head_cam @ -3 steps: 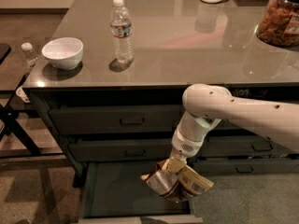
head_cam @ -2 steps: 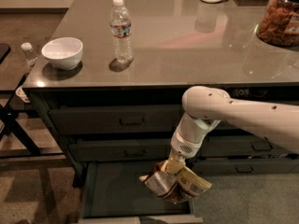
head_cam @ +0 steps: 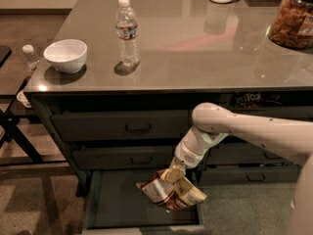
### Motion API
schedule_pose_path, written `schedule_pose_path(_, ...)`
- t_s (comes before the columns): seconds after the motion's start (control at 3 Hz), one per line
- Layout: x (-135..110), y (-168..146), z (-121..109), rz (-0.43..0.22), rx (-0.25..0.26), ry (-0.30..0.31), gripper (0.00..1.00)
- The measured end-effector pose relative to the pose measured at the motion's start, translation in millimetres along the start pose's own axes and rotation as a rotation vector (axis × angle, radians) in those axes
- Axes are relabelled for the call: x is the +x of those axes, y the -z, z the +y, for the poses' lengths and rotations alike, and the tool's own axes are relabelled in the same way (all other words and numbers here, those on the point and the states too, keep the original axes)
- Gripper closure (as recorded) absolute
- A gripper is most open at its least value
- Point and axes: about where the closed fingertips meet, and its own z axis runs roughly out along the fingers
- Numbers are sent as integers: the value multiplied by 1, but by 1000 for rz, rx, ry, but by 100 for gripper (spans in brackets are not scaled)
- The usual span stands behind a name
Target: Place brown chip bag into bottom drawer
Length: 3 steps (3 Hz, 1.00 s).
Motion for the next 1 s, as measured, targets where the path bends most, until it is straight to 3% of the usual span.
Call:
schedule_pose_path(0.33,-3,-27,-18,-11,-54,2,100)
schedule_pose_path(0.67,-3,-33,-21,-13,-63,0,100)
schedule_pose_path(1.0,-2,-49,-26,-69,-100,-16,100)
